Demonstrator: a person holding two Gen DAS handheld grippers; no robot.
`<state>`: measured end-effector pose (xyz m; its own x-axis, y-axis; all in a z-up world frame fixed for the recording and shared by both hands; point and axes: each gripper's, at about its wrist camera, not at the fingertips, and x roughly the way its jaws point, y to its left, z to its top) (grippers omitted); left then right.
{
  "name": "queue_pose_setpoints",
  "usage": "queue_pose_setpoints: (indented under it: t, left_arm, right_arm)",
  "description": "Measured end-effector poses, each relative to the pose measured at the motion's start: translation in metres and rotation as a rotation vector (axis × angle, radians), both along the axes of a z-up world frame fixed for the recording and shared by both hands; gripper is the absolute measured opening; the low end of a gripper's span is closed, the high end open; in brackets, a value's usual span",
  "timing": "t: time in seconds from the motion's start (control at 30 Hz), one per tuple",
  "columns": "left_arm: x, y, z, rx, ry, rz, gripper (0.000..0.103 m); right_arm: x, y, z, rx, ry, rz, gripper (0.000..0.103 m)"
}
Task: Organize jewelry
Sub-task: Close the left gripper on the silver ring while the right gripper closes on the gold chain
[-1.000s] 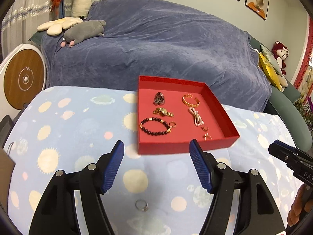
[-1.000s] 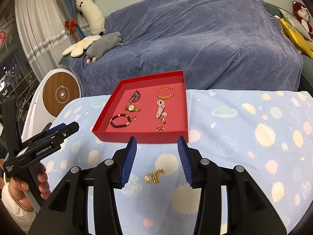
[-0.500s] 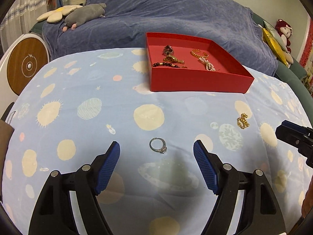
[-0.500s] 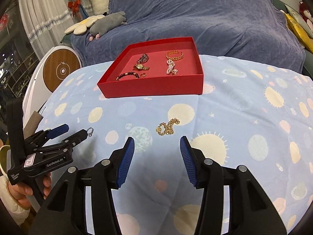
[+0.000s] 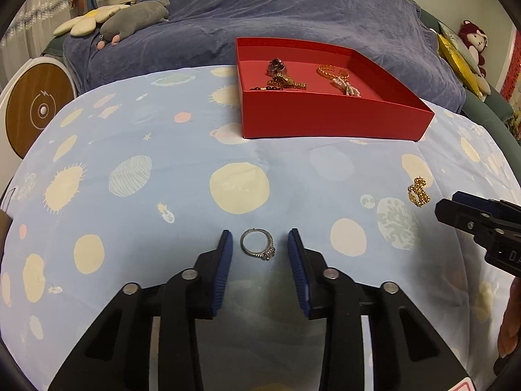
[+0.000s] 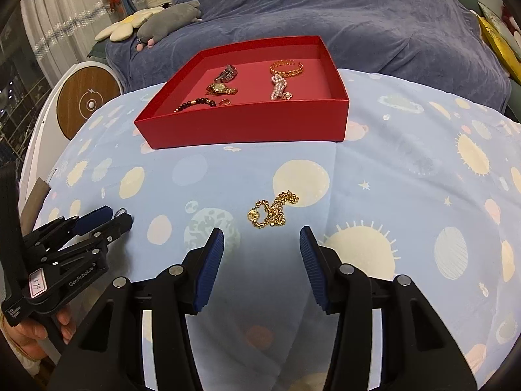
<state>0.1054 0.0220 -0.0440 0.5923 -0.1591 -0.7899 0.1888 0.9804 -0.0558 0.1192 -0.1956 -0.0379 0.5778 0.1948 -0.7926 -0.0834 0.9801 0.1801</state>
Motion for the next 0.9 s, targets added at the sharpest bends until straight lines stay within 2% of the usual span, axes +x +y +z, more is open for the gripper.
queue_pose_setpoints:
  t: [0.03, 0.07, 0.2, 0.4, 0.6, 0.77, 0.9]
  left_arm:
    - [0.001, 0.001, 0.0, -0.007, 0.004, 0.001, 0.02]
    - [0.001, 0.002, 0.001, -0.016, 0.009, 0.0, 0.018]
    - [0.001, 0.004, 0.002, -0.032, 0.016, -0.003, 0.018]
    - [0.001, 0.006, 0.002, -0.043, 0.023, -0.002, 0.018]
    - [0.001, 0.009, 0.003, -0.051, 0.028, 0.004, 0.018]
    - [0.0, 0.009, 0.007, -0.064, 0.024, 0.003, 0.018]
    - [0.0, 0.01, 0.015, -0.078, 0.009, 0.007, 0.018]
  right_arm:
    - [0.003, 0.0, -0.002, 0.0, 0.002, -0.002, 0.047]
    - [0.007, 0.001, -0.004, -0.007, 0.002, -0.004, 0.047]
    - [0.017, 0.004, -0.01, -0.03, 0.001, -0.008, 0.044]
    - [0.023, 0.011, -0.016, -0.095, -0.016, 0.008, 0.028]
    - [0.024, 0.013, -0.016, -0.092, -0.015, 0.027, 0.009]
    - [0.019, 0.007, -0.012, -0.058, 0.002, 0.022, 0.003]
    - [0.009, 0.004, 0.002, -0.034, -0.017, 0.024, 0.003]
